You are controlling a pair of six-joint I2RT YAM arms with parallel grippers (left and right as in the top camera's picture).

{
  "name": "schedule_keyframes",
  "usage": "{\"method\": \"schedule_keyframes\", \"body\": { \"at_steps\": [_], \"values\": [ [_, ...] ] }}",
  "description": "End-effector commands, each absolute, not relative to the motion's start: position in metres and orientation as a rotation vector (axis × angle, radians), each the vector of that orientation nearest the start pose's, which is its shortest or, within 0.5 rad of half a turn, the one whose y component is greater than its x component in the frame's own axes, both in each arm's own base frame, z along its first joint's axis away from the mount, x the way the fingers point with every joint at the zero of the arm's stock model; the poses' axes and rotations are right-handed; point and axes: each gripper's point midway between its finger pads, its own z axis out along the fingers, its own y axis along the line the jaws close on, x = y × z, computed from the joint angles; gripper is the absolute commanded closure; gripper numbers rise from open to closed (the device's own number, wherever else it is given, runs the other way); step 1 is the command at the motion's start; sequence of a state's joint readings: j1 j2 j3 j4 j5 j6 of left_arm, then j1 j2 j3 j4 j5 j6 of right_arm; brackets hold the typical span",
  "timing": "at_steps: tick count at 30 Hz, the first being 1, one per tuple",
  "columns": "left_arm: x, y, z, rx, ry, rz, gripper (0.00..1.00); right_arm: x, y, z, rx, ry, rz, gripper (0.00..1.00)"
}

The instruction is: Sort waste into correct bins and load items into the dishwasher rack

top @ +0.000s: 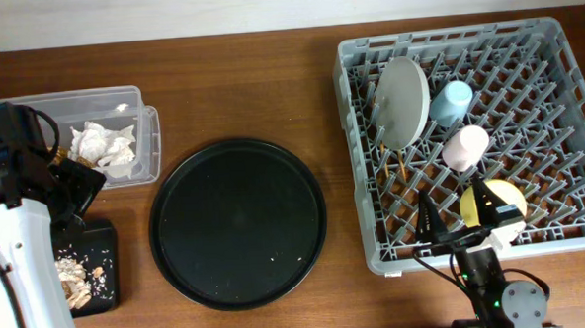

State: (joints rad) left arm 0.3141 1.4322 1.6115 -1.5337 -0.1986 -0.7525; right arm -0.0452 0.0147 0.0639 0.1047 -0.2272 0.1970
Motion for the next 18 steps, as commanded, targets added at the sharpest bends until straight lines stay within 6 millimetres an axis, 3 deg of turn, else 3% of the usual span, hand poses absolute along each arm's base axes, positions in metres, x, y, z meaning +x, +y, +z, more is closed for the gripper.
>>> {"method": "schedule_keyframes", "body": {
  "at_steps": [1,5,10,18],
  "values": [
    [0.241,0.116,0.244,-1.487,2.454,0.215,0.01,0.241,0.026,0.214,-0.079,1.411,0.196,0.02],
    [0.241,0.116,0.244,-1.487,2.454,0.216,0.01,0.242,0.023,0.207,-0.129,1.435,0.116,0.02],
    [0.241,0.116,0.244,-1.487,2.454,0.216,0.01,0.245,0.011,0.158,-0.057,1.639,0.084,0.02],
    [0.241,0.116,0.244,-1.487,2.454,0.216,0.01,0.246,0.0,0.157,-0.003,1.643,0.035,0.02]
  ]
}}
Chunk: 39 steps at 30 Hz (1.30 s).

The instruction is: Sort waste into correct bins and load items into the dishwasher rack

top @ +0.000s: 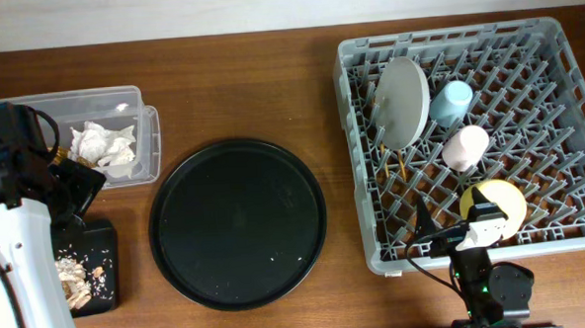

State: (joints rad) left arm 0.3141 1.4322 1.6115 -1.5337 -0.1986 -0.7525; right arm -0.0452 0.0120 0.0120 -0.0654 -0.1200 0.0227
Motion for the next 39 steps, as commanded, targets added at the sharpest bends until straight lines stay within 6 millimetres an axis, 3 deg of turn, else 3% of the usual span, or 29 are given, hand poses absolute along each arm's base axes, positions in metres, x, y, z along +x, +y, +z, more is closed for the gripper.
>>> {"method": "schedule_keyframes", "body": {
  "at_steps": [1,28,32,39],
  "values": [
    [0.241,0.116,0.244,-1.487,2.454,0.216,0.01,0.246,0.0,0.157,-0.004,1.643,0.035,0.02],
    [0.241,0.116,0.244,-1.487,2.454,0.218,0.0,0.246,0.0,0.158,-0.004,1.641,0.035,0.02],
    [0.23,0.119,0.243,-1.497,2.483,0.287,0.01,0.246,0.0,0.158,-0.004,1.641,0.035,0.02],
    [0.218,0.096,0.233,-1.489,2.582,0.212,0.01,0.246,0.0,0.158,-0.004,1.641,0.035,0.02]
  ]
}}
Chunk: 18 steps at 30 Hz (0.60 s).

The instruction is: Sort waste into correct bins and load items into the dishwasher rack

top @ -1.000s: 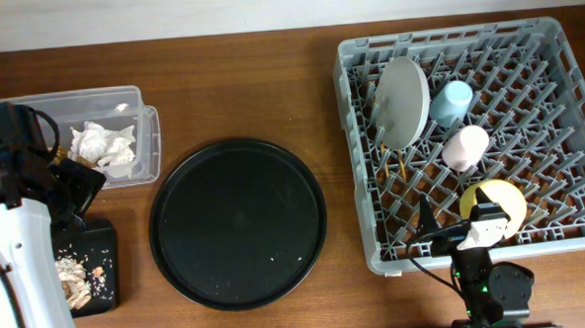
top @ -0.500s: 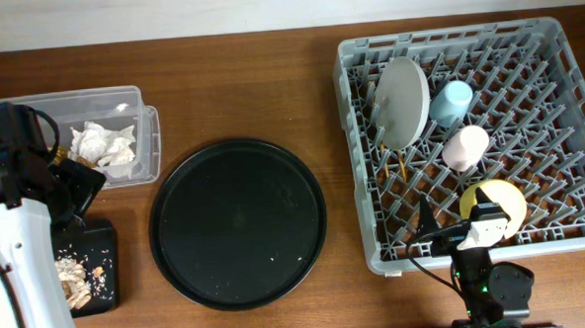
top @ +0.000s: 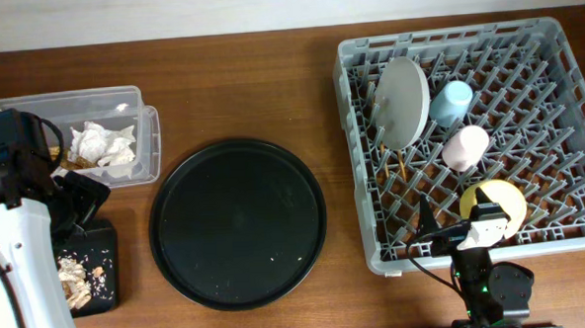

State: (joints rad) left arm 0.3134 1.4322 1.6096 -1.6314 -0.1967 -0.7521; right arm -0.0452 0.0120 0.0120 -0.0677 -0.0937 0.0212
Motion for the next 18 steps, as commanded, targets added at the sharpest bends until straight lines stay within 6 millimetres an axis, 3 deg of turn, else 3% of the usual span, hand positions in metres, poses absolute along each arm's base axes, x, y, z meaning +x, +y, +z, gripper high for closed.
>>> {"method": "schedule_keyframes", "body": {
  "at_steps": [1,4,9,12,16,18],
  "values": [
    [0.219,0.093,0.23,-1.464,2.583,0.205,0.01,0.246,0.0,0.158,-0.004,1.641,0.035,0.02],
    [0.233,0.08,0.214,-1.342,2.541,0.154,0.01,0.246,0.0,0.158,-0.004,1.641,0.035,0.02],
    [0.254,0.059,0.17,-1.148,2.426,0.045,0.01,0.246,0.0,0.158,-0.004,1.641,0.035,0.02],
    [0.24,0.059,0.148,-1.133,2.402,0.066,0.01,0.246,0.0,0.158,-0.004,1.641,0.035,0.02],
    [0.204,0.057,0.117,-1.144,2.433,0.093,0.01,0.246,0.0,0.158,-0.004,1.641,0.035,0.02],
    [0.197,0.061,0.114,-1.143,2.406,0.125,0.01,0.246,0.0,0.158,-0.004,1.641,0.035,0.02]
  ]
}}
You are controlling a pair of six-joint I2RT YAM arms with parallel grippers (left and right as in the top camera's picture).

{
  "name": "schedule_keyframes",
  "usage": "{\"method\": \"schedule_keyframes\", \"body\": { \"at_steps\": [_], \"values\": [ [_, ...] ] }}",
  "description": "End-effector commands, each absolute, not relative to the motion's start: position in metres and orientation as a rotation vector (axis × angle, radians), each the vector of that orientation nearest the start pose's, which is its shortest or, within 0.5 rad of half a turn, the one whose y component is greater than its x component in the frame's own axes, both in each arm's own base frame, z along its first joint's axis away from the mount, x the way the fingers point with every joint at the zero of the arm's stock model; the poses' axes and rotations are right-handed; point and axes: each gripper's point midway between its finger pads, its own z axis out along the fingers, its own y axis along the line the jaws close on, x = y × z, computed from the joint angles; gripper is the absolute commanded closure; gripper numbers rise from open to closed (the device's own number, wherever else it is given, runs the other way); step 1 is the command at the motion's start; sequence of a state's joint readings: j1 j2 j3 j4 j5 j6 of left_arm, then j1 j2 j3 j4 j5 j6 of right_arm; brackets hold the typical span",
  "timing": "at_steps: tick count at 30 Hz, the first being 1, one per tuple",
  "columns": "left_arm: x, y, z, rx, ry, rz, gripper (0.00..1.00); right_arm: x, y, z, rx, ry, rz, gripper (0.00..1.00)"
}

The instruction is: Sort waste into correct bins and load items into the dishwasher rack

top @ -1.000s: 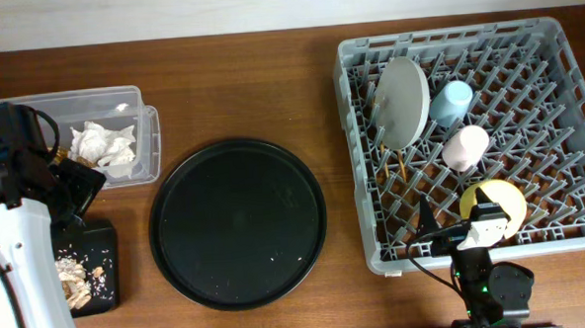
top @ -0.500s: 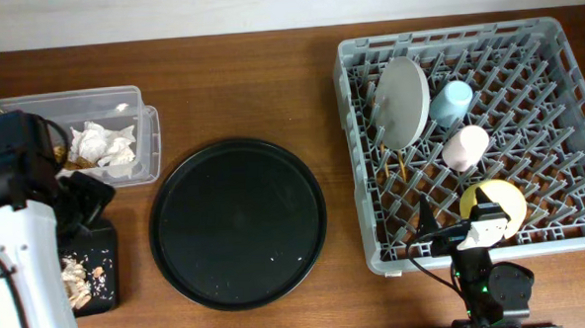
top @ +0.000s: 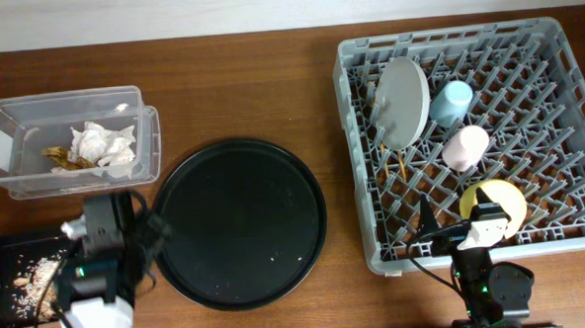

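The grey dishwasher rack (top: 572, 233) at the right holds a grey plate (top: 404, 102) on edge, a blue cup (top: 451, 103), a pink cup (top: 466, 147), a yellow bowl (top: 494, 200) and a thin orange utensil (top: 397, 164). My right gripper (top: 457, 231) stands open over the rack's front edge, just in front of the yellow bowl, holding nothing. A clear bin (top: 5, 147) at the far left contains crumpled white tissue (top: 102, 145) and brown scraps. A black bin (top: 11, 285) with food crumbs lies at the front left. My left gripper (top: 149, 222) looks open beside the black round tray (top: 238, 223).
The round tray lies in the middle of the wooden table with only a few crumbs on it. The left arm's white body covers the black bin's right end. Bare wood runs along the back of the table.
My left arm has left the spot over the clear and black bins and now lies low at the front, its gripper at the tray's left rim. The black bin shows further left. The right arm is unchanged.
My right gripper was open at the yellow bowl in the rack, then a little nearer the front edge, where it has stayed. My left arm hung over the two bins through the earlier moments and now sits at the front beside the tray.
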State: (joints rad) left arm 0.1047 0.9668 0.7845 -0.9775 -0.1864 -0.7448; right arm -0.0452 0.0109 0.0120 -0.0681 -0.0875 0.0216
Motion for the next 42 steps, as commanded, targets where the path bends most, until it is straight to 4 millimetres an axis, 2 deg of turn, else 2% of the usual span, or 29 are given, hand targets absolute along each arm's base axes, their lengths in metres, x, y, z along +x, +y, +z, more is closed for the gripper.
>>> {"method": "schedule_keyframes", "body": {
  "at_steps": [1,2,4,8,10,11,13,17,22,30,33,42],
  "values": [
    [0.195,0.062,0.115,-1.139,2.389,0.124,0.01,0.246,0.0,0.158,-0.004,1.641,0.035,0.02],
    [0.194,0.062,0.116,-1.135,2.375,0.118,0.01,0.246,0.0,0.158,-0.004,1.641,0.035,0.02],
    [0.199,0.058,0.126,-0.995,2.352,0.106,0.01,0.246,0.0,0.158,-0.004,1.641,0.035,0.02],
    [0.219,0.043,0.141,-0.739,2.295,0.061,0.01,0.246,0.0,0.158,-0.004,1.641,0.035,0.02],
    [0.23,0.03,0.147,-0.588,2.266,0.011,0.01,0.246,0.0,0.158,-0.004,1.641,0.035,0.02],
    [0.239,0.017,0.148,-0.464,2.241,-0.033,0.01,0.246,0.0,0.158,-0.004,1.641,0.035,0.02],
    [0.249,-0.002,0.145,-0.335,2.193,-0.102,0.01,0.246,0.0,0.158,-0.004,1.641,0.035,0.02],
    [0.252,-0.016,0.129,-0.275,2.104,-0.171,0.01,0.246,0.0,0.158,-0.004,1.641,0.035,0.02],
    [0.248,-0.016,0.118,-0.263,1.977,-0.208,0.01,0.246,0.0,0.158,-0.004,1.641,0.035,0.02],
    [0.248,-0.016,0.138,-0.247,1.77,-0.251,0.01,0.246,0.0,0.158,-0.004,1.641,0.035,0.02],
    [0.25,-0.019,0.141,-0.171,1.721,-0.217,0.01,0.246,0.0,0.158,-0.004,1.641,0.035,0.02],
    [0.249,-0.015,0.132,0.046,1.754,-0.011,0.01,0.246,0.0,0.158,-0.004,1.641,0.035,0.02]
  ]
}}
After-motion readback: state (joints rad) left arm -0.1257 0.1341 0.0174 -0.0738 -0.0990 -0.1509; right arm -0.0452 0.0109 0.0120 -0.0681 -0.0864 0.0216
